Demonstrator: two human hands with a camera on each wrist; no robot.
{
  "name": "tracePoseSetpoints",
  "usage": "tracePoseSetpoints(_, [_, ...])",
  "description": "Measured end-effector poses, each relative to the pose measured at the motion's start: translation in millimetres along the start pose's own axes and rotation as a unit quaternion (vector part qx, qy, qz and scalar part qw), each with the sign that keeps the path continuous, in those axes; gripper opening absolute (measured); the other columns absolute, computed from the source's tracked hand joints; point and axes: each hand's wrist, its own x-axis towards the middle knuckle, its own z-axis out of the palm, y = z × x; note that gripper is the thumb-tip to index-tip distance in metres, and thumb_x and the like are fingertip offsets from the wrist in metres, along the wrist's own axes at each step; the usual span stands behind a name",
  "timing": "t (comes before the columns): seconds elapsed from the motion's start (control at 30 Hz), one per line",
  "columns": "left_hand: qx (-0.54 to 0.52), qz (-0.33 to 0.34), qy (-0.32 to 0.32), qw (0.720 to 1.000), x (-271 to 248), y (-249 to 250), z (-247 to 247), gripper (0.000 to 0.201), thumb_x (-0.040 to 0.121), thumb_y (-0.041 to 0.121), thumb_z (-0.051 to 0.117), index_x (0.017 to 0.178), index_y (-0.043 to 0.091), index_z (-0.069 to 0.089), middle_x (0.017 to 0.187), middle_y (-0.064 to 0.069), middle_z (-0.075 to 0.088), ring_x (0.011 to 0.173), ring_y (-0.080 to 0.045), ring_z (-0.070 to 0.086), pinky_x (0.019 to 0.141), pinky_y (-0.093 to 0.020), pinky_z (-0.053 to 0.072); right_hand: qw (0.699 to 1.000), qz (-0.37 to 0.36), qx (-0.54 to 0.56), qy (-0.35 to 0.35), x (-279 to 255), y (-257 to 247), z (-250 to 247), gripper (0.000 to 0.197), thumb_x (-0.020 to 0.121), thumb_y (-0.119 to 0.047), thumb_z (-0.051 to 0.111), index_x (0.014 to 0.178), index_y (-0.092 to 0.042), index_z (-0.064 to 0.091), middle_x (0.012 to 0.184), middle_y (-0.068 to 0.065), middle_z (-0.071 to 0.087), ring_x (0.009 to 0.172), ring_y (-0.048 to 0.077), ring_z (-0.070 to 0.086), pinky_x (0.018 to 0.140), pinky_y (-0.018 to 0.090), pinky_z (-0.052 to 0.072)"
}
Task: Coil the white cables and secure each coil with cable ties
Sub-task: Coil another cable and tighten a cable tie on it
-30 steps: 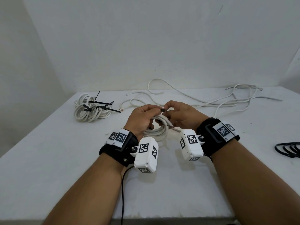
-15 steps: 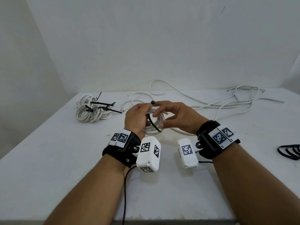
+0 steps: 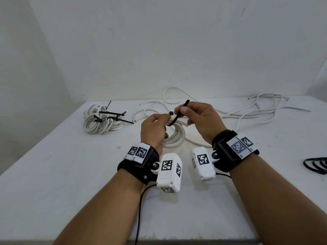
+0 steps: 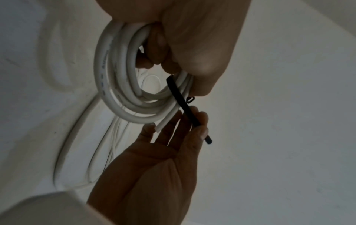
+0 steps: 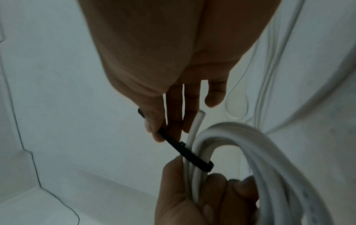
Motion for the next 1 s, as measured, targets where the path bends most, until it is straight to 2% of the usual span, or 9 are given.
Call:
tracePoseSetpoints(0.07, [0.0,-0.002,-0.002,1.0,0,-1,2,0.018,0.082,0.019,0.069,0.066,0.018,0.06,0.053,0.001,0.043,0.04,-0.011,0.036,0.049,-0.026,0.039,0.999,0.02,0.033,0.009,-1,-2,4,0.016,0.098,-0.012,0.057,0.096,-0.014,0.072,0.085,0.001,0.074,0.075,0.012,0.06,0.061,0.021,0.043])
tracePoseSetpoints(0.17, [-0.002,0.003,-0.001,1.0,-1,-1,2,0.018,0.082,0.019,0.069,0.066,0.017,0.06,0.055,0.0,0.047,0.039,-0.01,0.036,0.049,-0.025,0.038,0.992,0.067,0.103,0.036,-2,-7,9,0.007,0.092,-0.01,0.066,0.098,-0.014,0.064,0.076,0.006,0.073,0.062,0.01,0.057,0.057,0.016,0.04])
tracePoseSetpoints(0.3, [0.005,0.005,0.023,1.0,2,-1,-1,0.017,0.082,0.02,0.069,0.07,0.015,0.059,0.055,0.0,0.048,0.037,-0.011,0.036,0.049,-0.024,0.037,0.991,0.083,0.098,0.039,-4,-10,12,0.009,0.087,-0.007,0.07,0.081,-0.01,0.064,0.073,0.011,0.07,0.054,0.005,0.055,0.053,0.013,0.037])
tracePoseSetpoints(0.4, [0.007,0.005,0.034,0.999,1,-1,-2,0.017,0.081,0.019,0.069,0.069,0.014,0.058,0.06,-0.005,0.049,0.039,-0.013,0.035,0.05,-0.025,0.036,0.996,0.07,0.049,0.028,-6,-13,16,0.006,0.084,-0.001,0.071,0.078,-0.001,0.069,0.069,0.014,0.069,0.055,0.007,0.057,0.055,0.012,0.041])
tracePoseSetpoints(0.53, [0.014,0.004,0.037,0.999,1,-1,-4,0.019,0.082,0.019,0.068,0.067,0.014,0.056,0.062,-0.008,0.048,0.042,-0.017,0.036,0.047,-0.024,0.035,0.998,0.058,-0.011,0.029,-7,-11,17,0.004,0.078,-0.003,0.074,0.074,-0.002,0.072,0.069,0.015,0.073,0.066,0.018,0.063,0.071,0.032,0.051])
tracePoseSetpoints(0.57, [0.013,0.004,0.038,0.999,2,-1,-4,0.019,0.082,0.019,0.067,0.068,0.013,0.056,0.066,-0.01,0.049,0.044,-0.018,0.036,0.046,-0.024,0.035,0.998,0.059,-0.016,0.031,-7,-10,17,0.004,0.077,-0.003,0.074,0.073,-0.002,0.072,0.069,0.013,0.073,0.065,0.017,0.063,0.071,0.032,0.051])
tracePoseSetpoints(0.7, [0.009,0.002,0.04,0.999,2,-2,-4,0.021,0.082,0.019,0.067,0.067,0.014,0.054,0.072,-0.01,0.05,0.046,-0.02,0.036,0.045,-0.023,0.034,0.996,0.058,-0.053,0.037,-8,-14,18,0.005,0.077,-0.004,0.073,0.072,-0.004,0.072,0.064,0.006,0.072,0.057,0.009,0.06,0.063,0.02,0.049])
tracePoseSetpoints(0.9, [0.037,0.027,0.025,0.999,2,-2,-5,0.02,0.083,0.017,0.068,0.068,0.015,0.056,0.062,-0.005,0.051,0.046,-0.017,0.037,0.052,-0.027,0.036,0.992,0.066,-0.096,0.057,-5,-10,17,0.007,0.072,-0.009,0.072,0.065,-0.011,0.073,0.062,0.002,0.072,0.059,0.011,0.061,0.064,0.027,0.05])
tracePoseSetpoints(1.0, [0.089,0.076,-0.012,0.993,2,-1,-7,0.009,0.081,0.014,0.067,0.073,0.015,0.063,0.063,0.003,0.064,0.049,-0.009,0.051,0.058,-0.023,0.041,0.991,0.064,-0.102,0.065,-5,-8,16,0.007,0.074,-0.011,0.073,0.068,-0.01,0.073,0.064,0.002,0.073,0.061,0.02,0.065,0.063,0.03,0.051])
